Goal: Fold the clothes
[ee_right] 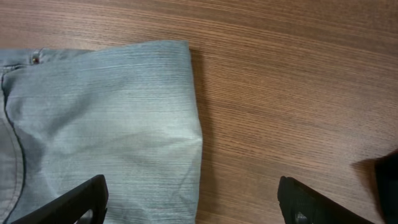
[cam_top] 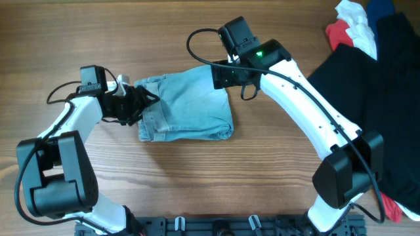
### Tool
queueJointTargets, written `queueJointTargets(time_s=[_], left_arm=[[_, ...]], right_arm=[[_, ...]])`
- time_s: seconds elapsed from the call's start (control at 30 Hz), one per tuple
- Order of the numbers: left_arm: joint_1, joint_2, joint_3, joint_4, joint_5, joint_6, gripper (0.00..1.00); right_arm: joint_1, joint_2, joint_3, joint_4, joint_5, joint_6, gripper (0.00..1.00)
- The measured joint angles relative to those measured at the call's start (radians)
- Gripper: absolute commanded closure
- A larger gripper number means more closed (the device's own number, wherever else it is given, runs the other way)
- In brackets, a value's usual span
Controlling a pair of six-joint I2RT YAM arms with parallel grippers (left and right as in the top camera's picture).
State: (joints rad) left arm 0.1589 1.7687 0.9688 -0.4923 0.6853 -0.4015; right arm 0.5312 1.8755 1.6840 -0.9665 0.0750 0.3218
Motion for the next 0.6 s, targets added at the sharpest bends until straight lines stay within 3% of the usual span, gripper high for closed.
queueJointTargets(time_s=[0.6], left_arm=[[0.000,0.000,0.000,0.003,0.056,0.000,0.30]], right_arm=[[0.000,0.000,0.000,0.002,-0.007,0.000,0.12]])
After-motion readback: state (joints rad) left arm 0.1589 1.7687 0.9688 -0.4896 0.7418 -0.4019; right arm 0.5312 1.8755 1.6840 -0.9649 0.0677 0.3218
